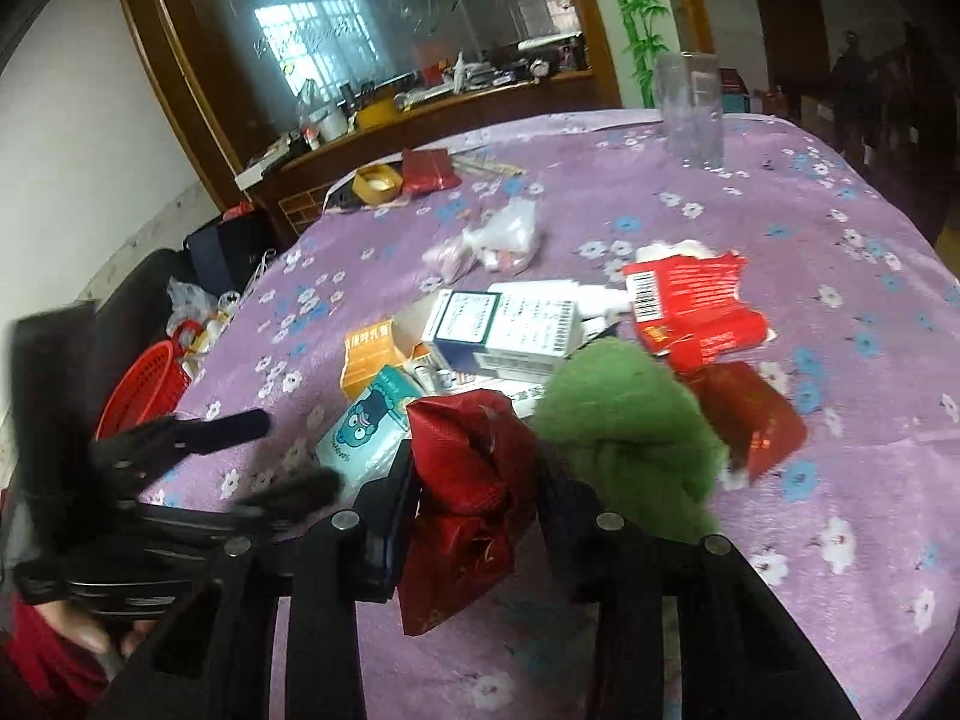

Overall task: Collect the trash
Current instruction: 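Grasp the teal snack bag with the left tool while the right tool holds the red wrapper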

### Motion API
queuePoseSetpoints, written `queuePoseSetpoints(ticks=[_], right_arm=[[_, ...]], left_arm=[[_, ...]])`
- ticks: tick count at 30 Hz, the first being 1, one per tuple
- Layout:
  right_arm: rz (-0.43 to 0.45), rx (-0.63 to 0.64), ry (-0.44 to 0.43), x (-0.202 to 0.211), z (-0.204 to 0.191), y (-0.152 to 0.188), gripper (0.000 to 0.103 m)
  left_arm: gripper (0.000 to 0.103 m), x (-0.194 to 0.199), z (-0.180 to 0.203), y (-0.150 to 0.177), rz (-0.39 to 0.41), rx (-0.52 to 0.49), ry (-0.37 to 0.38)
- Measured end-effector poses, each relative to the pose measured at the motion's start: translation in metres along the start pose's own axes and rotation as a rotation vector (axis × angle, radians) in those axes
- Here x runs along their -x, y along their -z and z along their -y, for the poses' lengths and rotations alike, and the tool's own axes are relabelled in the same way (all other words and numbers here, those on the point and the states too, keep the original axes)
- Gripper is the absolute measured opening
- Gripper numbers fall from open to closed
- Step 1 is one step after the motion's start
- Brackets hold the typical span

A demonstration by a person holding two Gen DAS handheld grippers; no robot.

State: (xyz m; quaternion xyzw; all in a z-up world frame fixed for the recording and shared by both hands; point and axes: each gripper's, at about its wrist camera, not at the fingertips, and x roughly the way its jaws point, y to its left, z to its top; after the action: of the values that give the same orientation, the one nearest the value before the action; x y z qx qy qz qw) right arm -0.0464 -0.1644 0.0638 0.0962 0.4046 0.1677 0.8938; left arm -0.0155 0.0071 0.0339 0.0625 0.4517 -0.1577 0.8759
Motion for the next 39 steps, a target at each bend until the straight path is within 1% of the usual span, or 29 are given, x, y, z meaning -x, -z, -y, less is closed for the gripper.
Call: queuePoseSetpoints(ticks=[3,7,8,9,10,11,14,18,22,27,30,33,39], right_arm=[[-0.001,-0.013,-0.012,0.003,0.003,0.002,0.041],[-0.001,-0.028,-0.028,0.005,0.006,0.004,0.041],[0.000,-0.030,-0.029,0.005,0.006,0.004,0.041],[-0.001,-0.031,-0.031,0.005,0.006,0.004,0.041],[-0.003,-0.032,-0.034,0.004,0.006,0.005,0.041],[-0.005,-0.034,-0.036,0.004,0.007,0.005,0.041],[-0.006,-0.034,-0.037,0.003,0.005,0.006,0.041],[-0.005,-0.036,-0.037,0.005,0.004,0.007,0.041],[0.000,-0.031,-0.032,0.006,0.002,0.007,0.041],[0.005,-0.014,-0.036,0.008,-0.010,0.009,0.041],[0.006,-0.001,-0.039,0.010,-0.017,0.011,0.041],[0.008,0.011,-0.037,0.013,-0.024,0.013,0.041],[0.005,0.034,-0.032,0.014,-0.038,0.017,0.041]], left_arm=[[0.080,-0.021,0.001,-0.005,-0.040,-0.001,-0.023],[0.080,-0.035,-0.002,-0.009,-0.044,0.011,-0.021],[0.073,-0.037,-0.002,-0.009,-0.041,0.013,-0.019],[0.062,-0.038,-0.002,-0.010,-0.037,0.014,-0.014],[0.056,-0.038,0.000,-0.010,-0.024,0.009,-0.031],[0.047,-0.037,0.001,-0.010,-0.015,0.004,-0.030],[0.039,-0.034,0.003,-0.008,-0.008,0.014,-0.010],[0.038,-0.020,0.006,0.002,0.018,0.020,-0.013],[0.039,0.007,0.008,0.015,0.078,0.027,-0.017],[0.039,0.042,0.004,0.029,0.167,0.044,-0.061],[0.039,0.056,-0.002,0.035,0.206,0.070,-0.071],[0.039,0.065,-0.009,0.041,0.227,0.092,-0.073],[0.039,0.071,-0.018,0.050,0.234,0.110,-0.073]])
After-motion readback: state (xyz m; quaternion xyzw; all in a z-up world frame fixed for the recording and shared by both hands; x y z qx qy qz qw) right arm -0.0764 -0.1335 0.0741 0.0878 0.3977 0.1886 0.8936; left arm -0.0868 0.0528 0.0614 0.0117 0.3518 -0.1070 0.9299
